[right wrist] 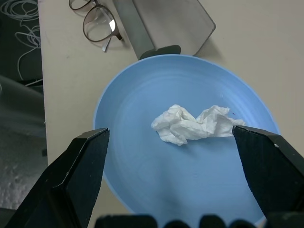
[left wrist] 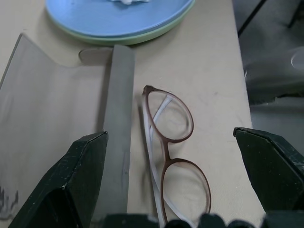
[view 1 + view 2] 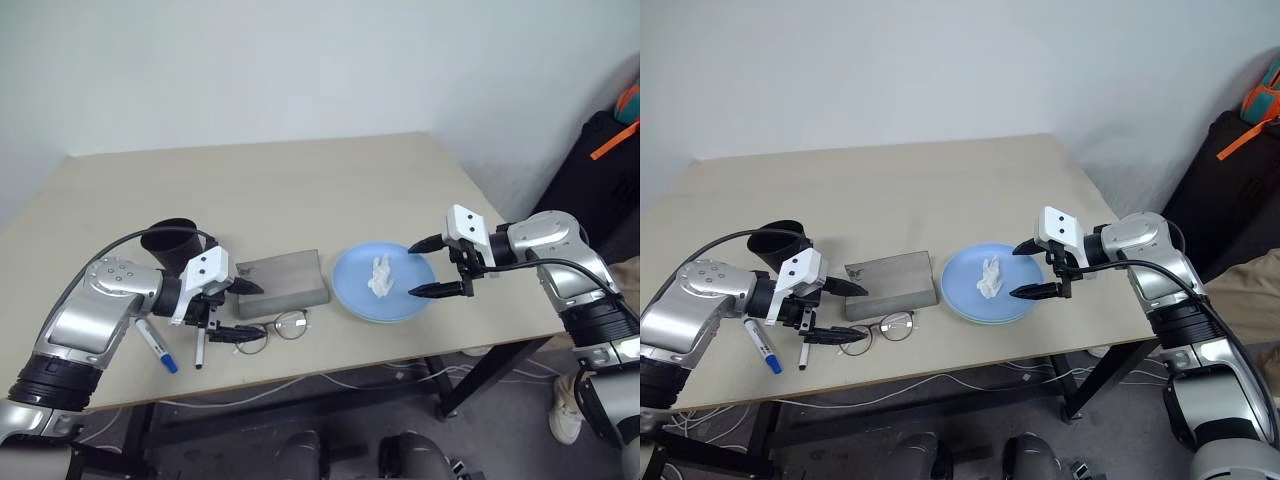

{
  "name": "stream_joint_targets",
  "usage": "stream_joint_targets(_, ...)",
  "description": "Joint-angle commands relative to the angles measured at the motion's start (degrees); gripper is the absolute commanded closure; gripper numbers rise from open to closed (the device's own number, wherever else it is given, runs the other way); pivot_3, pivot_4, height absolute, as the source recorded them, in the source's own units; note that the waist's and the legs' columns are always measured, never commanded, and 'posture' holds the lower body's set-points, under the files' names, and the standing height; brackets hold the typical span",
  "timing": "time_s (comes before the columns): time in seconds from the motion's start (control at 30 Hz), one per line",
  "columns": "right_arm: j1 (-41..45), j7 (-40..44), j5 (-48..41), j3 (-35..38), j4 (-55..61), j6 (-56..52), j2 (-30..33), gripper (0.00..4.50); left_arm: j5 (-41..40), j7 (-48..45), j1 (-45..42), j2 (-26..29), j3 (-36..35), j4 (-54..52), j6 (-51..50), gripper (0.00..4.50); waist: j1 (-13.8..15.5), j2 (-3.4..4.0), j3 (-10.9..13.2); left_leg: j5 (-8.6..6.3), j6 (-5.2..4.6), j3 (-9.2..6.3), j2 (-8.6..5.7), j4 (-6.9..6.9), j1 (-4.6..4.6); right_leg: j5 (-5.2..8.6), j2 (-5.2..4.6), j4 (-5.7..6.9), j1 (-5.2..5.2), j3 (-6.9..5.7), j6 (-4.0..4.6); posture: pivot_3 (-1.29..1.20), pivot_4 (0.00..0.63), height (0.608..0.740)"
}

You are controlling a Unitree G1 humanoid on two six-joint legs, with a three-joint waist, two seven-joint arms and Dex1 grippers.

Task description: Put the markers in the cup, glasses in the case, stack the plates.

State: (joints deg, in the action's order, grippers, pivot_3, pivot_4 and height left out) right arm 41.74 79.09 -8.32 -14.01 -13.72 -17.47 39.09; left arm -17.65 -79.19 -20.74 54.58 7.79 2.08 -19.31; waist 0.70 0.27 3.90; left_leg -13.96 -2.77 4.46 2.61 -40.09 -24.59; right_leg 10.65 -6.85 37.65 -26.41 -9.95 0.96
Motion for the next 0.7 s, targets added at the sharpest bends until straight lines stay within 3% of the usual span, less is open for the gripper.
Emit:
stream_joint_targets(0.03, 0.32, -0.50, -1.09, 1.57, 2.29, -0.13, 0.21, 0.03, -0.23, -1.95, -0.87, -0.48, -0.21, -0.65, 1.59, 0.00, 0.01, 0.00, 0.00, 0.00, 0.00, 0.00, 0.01, 0.00, 0.00, 0.00, 0.00, 0.00, 0.00, 0.00, 0.00, 0.00, 0.000, 0.701)
stream_joint_targets(0.7, -0.15, -1.74, -1.61, 1.48, 3.08, -0.87, 0.00, 0.03, 6.39, -3.07, -3.27, -4.70, 5.06, 6.86, 5.18, 0.00, 0.03, 0.00, 0.00, 0.01, -0.01, -0.01, 0.00, -0.01, 0.00, 0.00, 0.02, 0.01, 0.01, 0.00, -0.01, 0.00, 0.000, 0.701)
